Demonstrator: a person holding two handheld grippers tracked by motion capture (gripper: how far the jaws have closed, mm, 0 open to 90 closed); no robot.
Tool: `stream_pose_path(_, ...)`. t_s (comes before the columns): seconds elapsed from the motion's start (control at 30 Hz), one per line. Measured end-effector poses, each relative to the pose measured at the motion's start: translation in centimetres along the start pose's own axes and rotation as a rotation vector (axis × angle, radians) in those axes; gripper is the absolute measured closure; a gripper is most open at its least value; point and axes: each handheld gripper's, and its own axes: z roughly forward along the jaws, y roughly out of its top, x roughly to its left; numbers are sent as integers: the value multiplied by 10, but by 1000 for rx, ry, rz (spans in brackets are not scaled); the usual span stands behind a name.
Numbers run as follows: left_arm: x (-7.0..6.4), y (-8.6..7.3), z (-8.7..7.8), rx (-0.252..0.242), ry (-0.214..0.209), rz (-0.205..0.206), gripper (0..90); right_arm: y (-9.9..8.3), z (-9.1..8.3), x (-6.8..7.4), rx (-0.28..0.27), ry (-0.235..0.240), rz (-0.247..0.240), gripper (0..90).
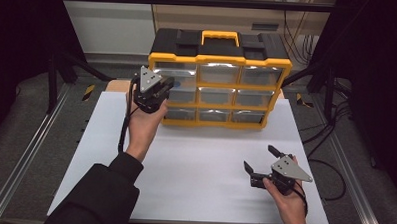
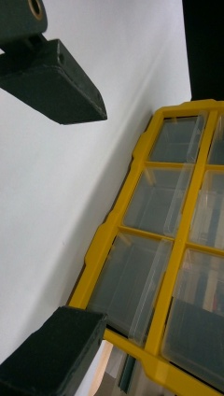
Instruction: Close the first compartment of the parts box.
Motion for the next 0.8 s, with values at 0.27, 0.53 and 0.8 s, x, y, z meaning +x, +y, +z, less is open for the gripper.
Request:
stream_pose_path(0.27,1,-2,5,2,12,-6,895,0,0,0,-5,-4,3,45)
stream_pose_path(0.53,2,-4,9,2,14,-9,895,0,0,0,-2,-2,-2,49)
stream_pose_path(0.8,3,-6,11,2,23,-11,895,0,1,1,1,3,-2,49)
